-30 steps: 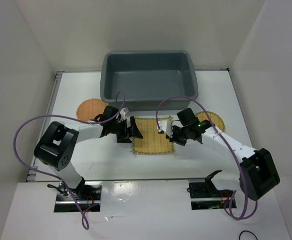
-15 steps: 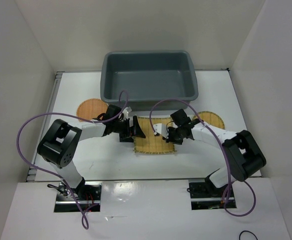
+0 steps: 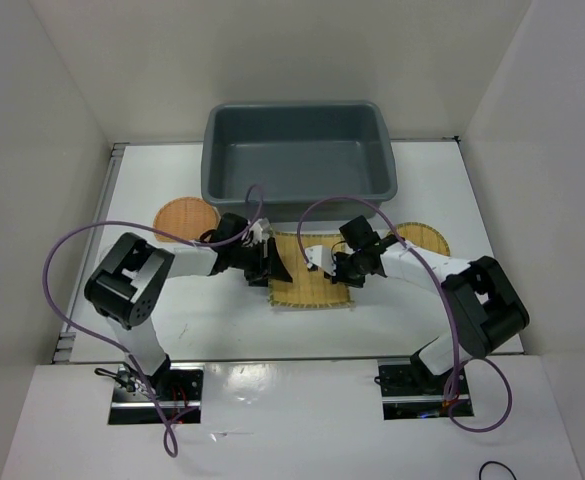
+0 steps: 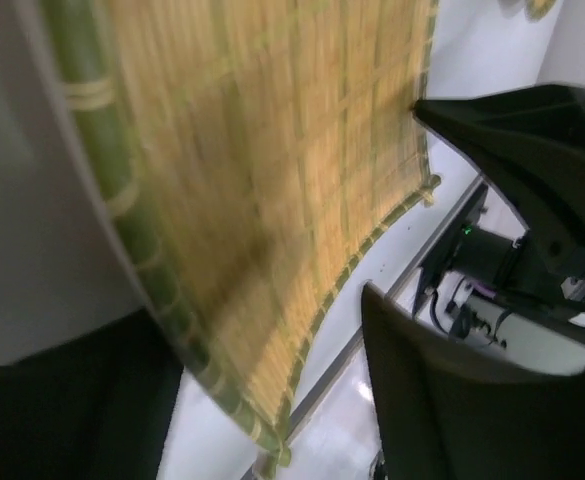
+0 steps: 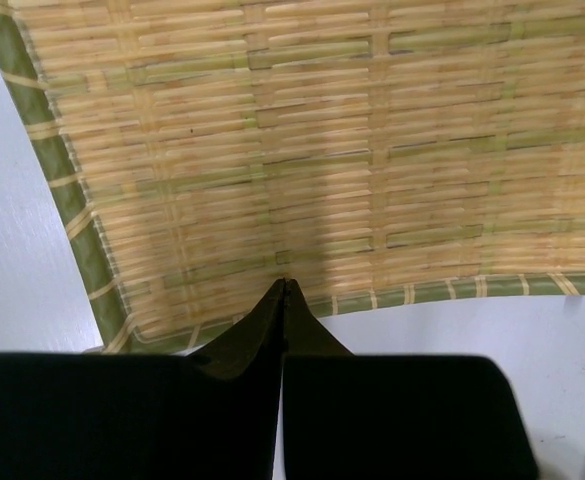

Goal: Place the mixed dishes into the plastic bin

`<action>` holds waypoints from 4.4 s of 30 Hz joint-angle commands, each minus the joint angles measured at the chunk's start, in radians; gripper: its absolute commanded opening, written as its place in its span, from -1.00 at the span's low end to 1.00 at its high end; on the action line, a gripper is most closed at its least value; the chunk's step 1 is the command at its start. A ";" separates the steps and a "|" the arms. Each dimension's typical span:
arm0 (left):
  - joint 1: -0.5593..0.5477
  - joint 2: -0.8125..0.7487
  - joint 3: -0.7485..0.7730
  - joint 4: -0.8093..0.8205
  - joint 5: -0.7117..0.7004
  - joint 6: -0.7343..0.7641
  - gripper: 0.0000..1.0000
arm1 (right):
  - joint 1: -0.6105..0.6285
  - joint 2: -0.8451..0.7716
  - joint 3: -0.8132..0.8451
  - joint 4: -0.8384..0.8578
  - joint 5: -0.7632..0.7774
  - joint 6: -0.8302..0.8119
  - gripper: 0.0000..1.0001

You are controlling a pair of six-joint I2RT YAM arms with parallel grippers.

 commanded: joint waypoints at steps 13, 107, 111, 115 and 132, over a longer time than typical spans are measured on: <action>-0.111 0.080 0.094 0.121 0.160 -0.037 -1.00 | 0.010 -0.037 0.054 -0.095 -0.009 0.055 -1.00; -0.114 0.425 2.171 -1.439 -1.128 0.250 1.00 | -1.025 0.176 0.413 -0.488 -0.133 0.387 0.97; -0.123 0.379 2.142 -1.439 -1.138 0.250 1.00 | -1.148 0.409 0.448 -0.568 -0.274 0.319 0.97; -0.123 0.338 2.041 -1.439 -1.147 0.259 1.00 | -1.186 0.481 0.486 -0.591 -0.287 0.313 0.97; -0.027 -0.599 0.604 -0.748 -0.915 0.080 1.00 | -1.045 0.696 0.587 -0.619 -0.367 0.346 0.45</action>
